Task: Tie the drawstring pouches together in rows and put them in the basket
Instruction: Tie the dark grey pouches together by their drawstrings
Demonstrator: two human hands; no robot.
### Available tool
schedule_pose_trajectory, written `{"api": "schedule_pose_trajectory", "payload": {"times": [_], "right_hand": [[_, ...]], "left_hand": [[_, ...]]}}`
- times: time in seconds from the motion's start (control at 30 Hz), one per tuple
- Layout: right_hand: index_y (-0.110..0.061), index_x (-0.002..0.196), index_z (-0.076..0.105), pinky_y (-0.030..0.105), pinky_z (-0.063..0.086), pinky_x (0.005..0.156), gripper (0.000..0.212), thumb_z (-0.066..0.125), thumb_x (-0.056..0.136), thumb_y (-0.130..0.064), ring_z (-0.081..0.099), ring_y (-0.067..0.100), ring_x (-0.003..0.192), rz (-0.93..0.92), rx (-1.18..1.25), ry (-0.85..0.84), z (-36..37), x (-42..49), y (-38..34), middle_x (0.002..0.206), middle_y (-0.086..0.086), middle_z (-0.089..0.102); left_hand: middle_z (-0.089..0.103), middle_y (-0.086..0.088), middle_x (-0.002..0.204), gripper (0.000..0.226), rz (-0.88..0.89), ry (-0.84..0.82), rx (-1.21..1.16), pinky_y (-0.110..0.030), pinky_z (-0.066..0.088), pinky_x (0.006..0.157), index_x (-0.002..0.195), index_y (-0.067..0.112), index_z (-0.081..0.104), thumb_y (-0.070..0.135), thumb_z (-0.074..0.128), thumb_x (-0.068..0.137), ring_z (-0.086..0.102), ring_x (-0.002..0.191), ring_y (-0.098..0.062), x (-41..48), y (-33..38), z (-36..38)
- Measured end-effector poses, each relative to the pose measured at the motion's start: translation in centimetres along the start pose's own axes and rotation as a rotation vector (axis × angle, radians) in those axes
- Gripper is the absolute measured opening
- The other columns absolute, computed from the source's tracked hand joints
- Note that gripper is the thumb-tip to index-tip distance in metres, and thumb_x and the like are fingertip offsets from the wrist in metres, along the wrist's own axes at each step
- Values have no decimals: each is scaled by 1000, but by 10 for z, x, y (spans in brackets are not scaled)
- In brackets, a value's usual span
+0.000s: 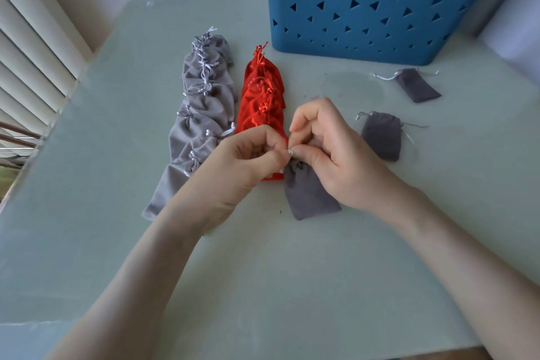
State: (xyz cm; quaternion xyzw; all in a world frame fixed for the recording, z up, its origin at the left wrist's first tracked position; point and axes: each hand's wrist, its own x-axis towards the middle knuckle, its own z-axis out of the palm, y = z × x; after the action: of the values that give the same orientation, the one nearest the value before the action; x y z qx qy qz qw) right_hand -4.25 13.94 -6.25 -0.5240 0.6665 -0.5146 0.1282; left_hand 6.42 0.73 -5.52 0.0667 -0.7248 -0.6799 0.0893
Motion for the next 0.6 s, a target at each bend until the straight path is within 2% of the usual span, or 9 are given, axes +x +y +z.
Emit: {"api": "schedule_pose_trajectory", "payload": {"times": [0.17,0.3,0.37,0.6], "right_hand": [[-25,97,38,23,43,78,25,50,88,-6,55,11,77,54,142,-12,-2,3,-1,78,-6,57],[-24,95,37,24,44,76,23,52,83,-10,52,10,76,183,236,-85,-6,5,2,77,-9,57],[-22,94,37,24,44,75,24,54,82,-10,53,10,78,235,278,-106,-8,5,3,81,-3,59],[-21,94,41,27,43,78,23,57,80,-12,54,16,82,308,340,-122,-12,5,4,85,4,61]], "left_hand": [[53,3,68,8,30,22,50,-16,38,65,72,14,56,11,56,79,46,69,-9,0,1,0],[53,9,63,7,164,107,430,-12,36,60,72,15,57,15,59,78,45,59,-4,0,-2,1],[55,7,65,5,260,143,604,-8,35,60,73,13,58,12,60,78,47,59,-3,0,-1,1],[53,2,67,5,362,171,765,-8,35,61,73,10,57,9,61,76,48,63,-9,0,0,2]]}}
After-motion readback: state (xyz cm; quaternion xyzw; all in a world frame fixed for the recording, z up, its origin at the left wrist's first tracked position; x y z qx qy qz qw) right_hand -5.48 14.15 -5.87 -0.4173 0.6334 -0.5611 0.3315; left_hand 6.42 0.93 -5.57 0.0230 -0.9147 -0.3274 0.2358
